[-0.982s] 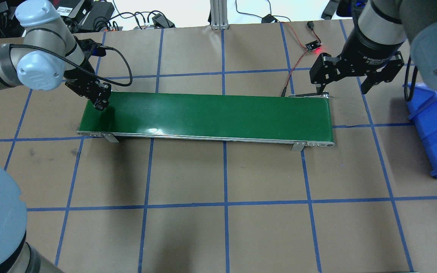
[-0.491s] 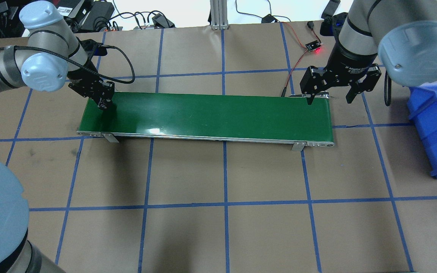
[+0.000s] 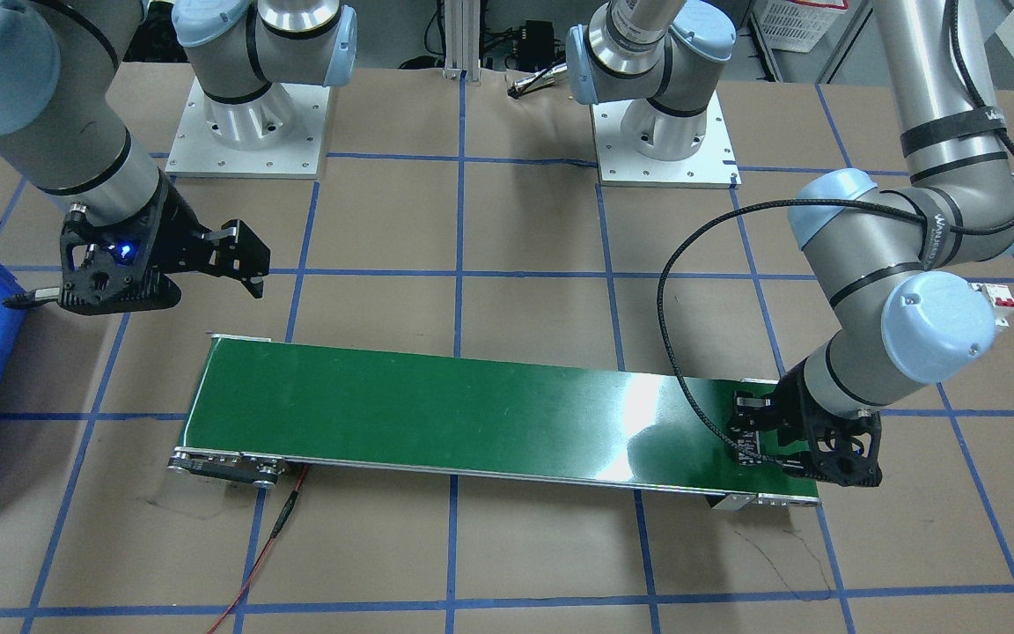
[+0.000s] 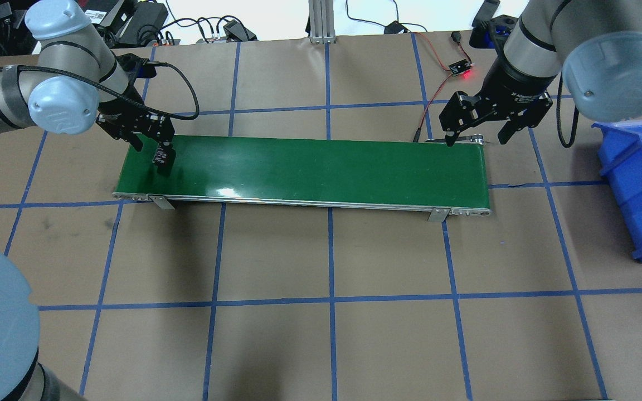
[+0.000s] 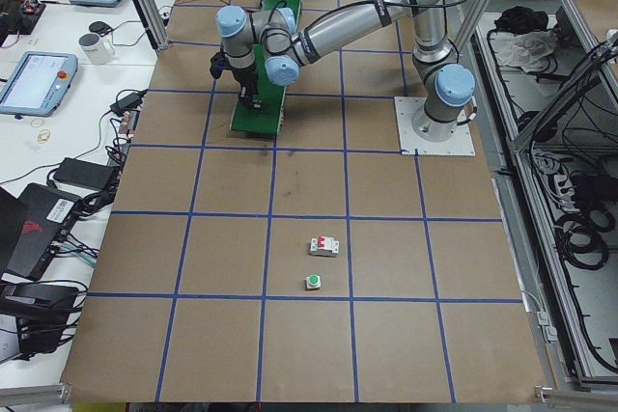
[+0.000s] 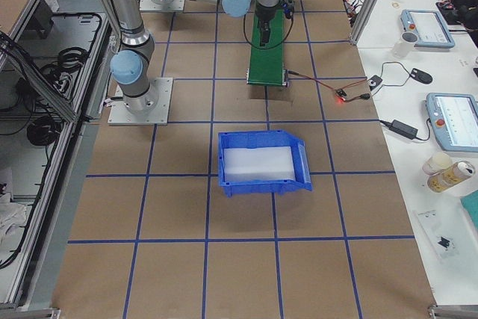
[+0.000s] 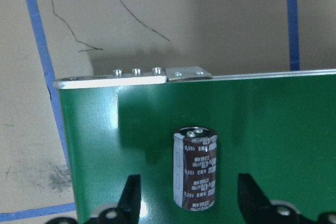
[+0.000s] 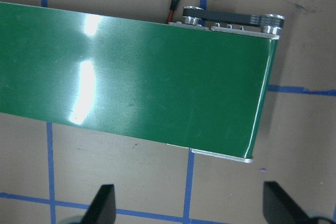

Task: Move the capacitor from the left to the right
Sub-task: 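Set capacitor on belt with left gripper while right gripper moves to belt end, then hold the right gripper above the belt end as the capacitor rides toward it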

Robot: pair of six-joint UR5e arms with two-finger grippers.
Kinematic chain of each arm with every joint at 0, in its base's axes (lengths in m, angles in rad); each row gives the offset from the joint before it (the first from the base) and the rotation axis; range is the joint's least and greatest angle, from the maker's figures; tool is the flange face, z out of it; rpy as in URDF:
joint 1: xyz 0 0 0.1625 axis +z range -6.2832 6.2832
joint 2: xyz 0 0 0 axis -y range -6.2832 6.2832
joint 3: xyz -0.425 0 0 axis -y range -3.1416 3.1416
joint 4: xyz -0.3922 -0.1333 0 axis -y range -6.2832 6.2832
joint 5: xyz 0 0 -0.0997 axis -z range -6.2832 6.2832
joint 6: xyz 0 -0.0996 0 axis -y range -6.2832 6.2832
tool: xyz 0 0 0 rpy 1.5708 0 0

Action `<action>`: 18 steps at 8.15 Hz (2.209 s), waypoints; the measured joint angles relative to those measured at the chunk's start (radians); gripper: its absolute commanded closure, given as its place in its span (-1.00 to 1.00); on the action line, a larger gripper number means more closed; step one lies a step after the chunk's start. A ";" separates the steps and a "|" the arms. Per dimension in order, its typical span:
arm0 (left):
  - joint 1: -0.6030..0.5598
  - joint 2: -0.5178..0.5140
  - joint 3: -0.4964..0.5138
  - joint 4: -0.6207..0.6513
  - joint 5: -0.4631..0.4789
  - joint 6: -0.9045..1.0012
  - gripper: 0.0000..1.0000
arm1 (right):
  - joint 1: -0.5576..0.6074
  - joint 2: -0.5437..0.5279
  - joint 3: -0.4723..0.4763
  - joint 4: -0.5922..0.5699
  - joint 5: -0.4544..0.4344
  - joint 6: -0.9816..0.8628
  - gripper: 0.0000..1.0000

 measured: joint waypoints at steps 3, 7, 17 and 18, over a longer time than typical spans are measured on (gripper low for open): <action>-0.051 0.065 0.004 -0.073 0.012 -0.130 -1.00 | -0.019 0.048 0.001 -0.081 0.070 -0.083 -1.00; -0.149 0.271 0.013 -0.278 0.018 -0.340 -1.00 | -0.035 0.118 0.001 -0.152 0.119 -0.073 -0.98; -0.238 0.421 0.009 -0.359 0.056 -0.440 -1.00 | -0.076 0.255 0.064 -0.235 0.207 -0.008 -1.00; -0.238 0.429 0.010 -0.359 0.058 -0.437 -1.00 | -0.076 0.256 0.067 -0.235 0.211 -0.003 -1.00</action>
